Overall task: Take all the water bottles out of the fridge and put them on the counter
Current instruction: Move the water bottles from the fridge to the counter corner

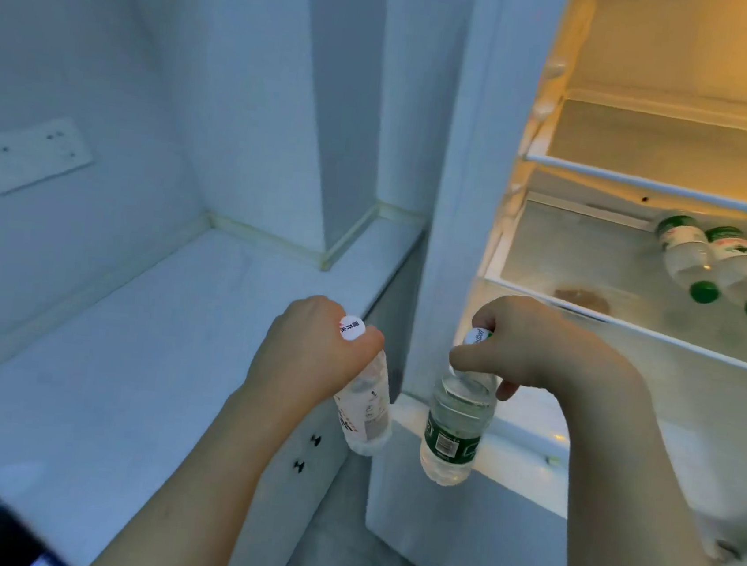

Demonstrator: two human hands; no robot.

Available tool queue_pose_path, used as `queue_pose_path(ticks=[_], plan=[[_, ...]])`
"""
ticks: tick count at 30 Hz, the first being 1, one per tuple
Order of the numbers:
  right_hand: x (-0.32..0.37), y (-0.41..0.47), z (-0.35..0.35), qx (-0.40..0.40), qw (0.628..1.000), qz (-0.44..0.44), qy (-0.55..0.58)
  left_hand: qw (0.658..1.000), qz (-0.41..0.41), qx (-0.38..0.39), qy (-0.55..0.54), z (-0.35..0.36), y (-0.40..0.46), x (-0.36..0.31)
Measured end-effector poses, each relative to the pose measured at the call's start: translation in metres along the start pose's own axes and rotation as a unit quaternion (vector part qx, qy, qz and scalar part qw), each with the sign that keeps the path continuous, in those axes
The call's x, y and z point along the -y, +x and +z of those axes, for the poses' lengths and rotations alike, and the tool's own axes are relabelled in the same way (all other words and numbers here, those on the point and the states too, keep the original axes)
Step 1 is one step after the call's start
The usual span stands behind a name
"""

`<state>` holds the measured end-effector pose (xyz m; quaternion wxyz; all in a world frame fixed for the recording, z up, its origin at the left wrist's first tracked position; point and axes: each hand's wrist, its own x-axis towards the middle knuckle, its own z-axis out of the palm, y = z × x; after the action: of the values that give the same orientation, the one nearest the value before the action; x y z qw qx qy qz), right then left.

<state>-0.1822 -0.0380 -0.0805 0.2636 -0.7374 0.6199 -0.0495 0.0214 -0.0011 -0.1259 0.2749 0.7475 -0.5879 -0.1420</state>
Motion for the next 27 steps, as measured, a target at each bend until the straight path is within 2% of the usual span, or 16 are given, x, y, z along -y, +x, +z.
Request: queue_pose_path(ticks=[7,16,27], plan=[[0.089,-0.025,0.059,0.069,0.994,-0.076,-0.034,0.995,-0.079,-0.058,0.015,-0.078,-0.067,0.082],[0.218,-0.085,0.133,0.11,0.969,-0.207,-0.073,0.974,-0.173,-0.138,0.044,-0.172,-0.179,0.17],[0.315,-0.141,0.211,0.214,0.924,-0.307,-0.078,0.939,-0.282,-0.186,0.065,-0.231,-0.29,0.232]])
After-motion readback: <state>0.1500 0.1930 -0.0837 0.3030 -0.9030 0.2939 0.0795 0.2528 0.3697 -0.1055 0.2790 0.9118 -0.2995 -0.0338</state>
